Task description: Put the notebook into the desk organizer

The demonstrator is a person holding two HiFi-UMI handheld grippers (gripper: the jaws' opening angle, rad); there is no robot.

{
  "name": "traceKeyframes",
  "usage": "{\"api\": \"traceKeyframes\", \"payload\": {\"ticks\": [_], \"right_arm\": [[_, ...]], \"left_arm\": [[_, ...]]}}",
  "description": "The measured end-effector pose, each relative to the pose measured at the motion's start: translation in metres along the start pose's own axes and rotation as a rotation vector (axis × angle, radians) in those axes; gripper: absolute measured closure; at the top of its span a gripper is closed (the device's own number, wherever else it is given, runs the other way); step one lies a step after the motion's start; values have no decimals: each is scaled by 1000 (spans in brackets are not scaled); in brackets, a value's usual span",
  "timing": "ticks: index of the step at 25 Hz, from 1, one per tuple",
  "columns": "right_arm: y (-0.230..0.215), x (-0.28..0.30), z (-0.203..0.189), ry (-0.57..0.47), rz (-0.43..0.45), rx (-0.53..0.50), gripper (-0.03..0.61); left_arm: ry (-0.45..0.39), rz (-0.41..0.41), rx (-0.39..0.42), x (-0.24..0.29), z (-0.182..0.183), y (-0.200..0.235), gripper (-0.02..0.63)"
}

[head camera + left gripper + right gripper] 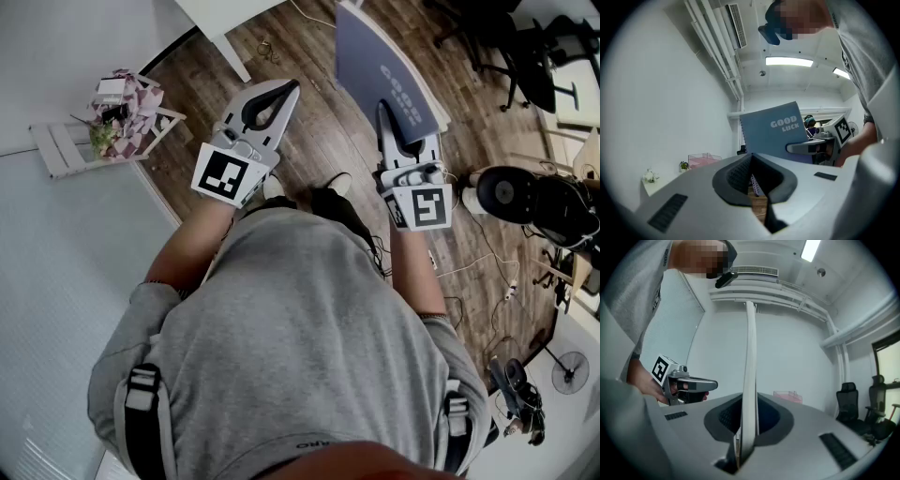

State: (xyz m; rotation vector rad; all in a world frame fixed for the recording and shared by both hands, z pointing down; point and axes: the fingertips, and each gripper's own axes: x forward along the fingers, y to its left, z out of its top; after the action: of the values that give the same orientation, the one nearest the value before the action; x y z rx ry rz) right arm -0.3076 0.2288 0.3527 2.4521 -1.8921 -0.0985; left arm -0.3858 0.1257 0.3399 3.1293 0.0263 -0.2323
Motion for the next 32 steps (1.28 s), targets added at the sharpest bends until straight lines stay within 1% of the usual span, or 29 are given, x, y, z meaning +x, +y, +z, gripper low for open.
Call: {"api": "traceKeyframes", "payload": {"ticks": [3,7,11,14,17,21,29,32], "right_arm": [[-2,-16,-11,41,34,-21,538],[-5,-24,-9,32,60,16,538],[-12,-29,-8,20,38,44,538],[-17,-33,-7,9,28,52,538],[-21,-37,-5,7,33,44,538],[-23,-42,-6,13,39,34,538],[-32,-58,-7,8,34,32,538],[-39,-62,-8,7,33,28,538]], "left_arm": [[-19,1,14,-3,7,-9,595],[-32,0,27,-3,15,-18,595],[-31,0,40,0,17,-24,595],[-28,6,22,2,15,-24,595],[-23,2,8,5,14,-27,595],[-2,-8,15,10,8,-35,595],[-10,-21,19,21,9,-53,595],[11,-25,31,27,4,-59,595]]}}
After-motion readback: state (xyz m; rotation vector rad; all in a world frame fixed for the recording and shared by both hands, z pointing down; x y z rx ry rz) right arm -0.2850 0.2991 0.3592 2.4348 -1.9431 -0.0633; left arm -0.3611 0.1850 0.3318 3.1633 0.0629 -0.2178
